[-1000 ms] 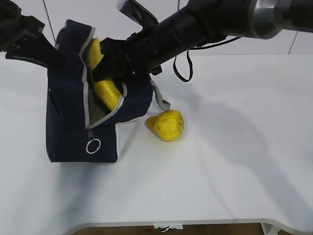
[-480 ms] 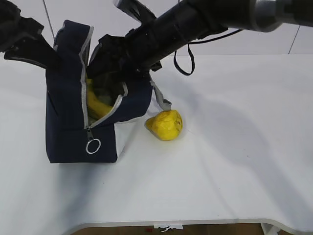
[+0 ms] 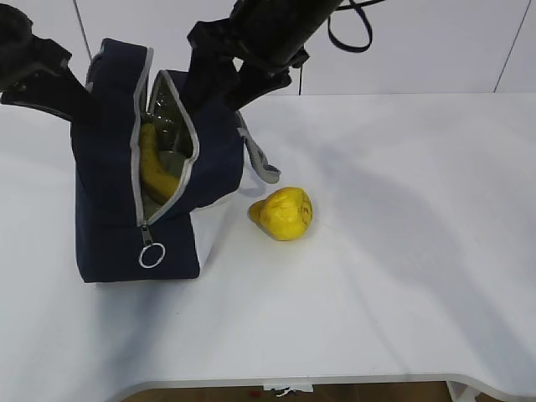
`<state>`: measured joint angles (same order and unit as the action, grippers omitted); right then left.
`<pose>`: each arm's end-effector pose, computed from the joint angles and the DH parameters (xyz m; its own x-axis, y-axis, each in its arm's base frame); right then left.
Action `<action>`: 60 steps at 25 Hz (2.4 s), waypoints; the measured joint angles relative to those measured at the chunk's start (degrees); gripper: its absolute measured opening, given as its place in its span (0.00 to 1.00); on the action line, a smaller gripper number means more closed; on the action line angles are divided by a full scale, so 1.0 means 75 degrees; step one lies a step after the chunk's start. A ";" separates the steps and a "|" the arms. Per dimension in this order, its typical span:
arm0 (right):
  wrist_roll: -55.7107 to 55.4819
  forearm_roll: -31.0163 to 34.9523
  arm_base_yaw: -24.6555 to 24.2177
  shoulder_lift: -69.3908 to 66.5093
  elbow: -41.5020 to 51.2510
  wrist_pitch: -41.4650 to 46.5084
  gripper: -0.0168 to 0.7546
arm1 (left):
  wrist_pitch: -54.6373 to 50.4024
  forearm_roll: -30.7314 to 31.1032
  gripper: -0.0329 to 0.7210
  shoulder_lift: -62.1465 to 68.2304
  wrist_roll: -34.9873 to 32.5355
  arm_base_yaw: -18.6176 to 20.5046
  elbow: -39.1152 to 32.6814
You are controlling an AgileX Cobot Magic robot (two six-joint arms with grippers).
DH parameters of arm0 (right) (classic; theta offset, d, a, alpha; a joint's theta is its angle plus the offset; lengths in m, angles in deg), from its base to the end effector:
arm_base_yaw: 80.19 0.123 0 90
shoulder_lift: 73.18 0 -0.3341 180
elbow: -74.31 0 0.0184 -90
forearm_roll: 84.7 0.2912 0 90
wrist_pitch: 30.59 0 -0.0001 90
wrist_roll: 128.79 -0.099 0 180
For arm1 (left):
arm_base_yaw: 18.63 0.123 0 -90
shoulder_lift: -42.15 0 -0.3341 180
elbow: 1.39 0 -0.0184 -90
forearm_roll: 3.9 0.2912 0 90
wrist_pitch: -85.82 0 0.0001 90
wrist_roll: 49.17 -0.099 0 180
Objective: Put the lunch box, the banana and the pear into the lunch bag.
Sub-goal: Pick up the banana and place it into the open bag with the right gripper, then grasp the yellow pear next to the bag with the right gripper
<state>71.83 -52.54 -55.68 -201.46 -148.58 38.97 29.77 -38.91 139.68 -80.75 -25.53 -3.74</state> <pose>0.4676 0.2675 0.3515 -0.7099 -0.4601 -0.5331 -0.6840 0.6309 0.3663 0.3683 -0.0921 0.3466 -0.7900 0.2527 -0.5586 0.4864 0.8130 -0.3201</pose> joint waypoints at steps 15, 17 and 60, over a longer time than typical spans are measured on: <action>-0.1294 -0.2937 0.0000 0.1349 0.0930 0.0255 0.69 | 0.0000 0.0678 0.06 0.0033 0.0000 0.0000 0.0000; -0.1328 -0.3157 0.0000 0.1579 0.1366 0.0255 0.69 | 0.0000 0.0678 0.06 0.0120 0.0000 0.0000 0.0000; -0.4784 -0.3034 0.0000 -0.0549 0.1928 -0.1060 0.77 | 0.0027 0.0717 0.06 0.0229 0.0000 0.0000 0.0000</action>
<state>35.96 -75.30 -55.68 -205.58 -134.13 31.02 29.97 -33.53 141.39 -80.75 -25.53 -3.74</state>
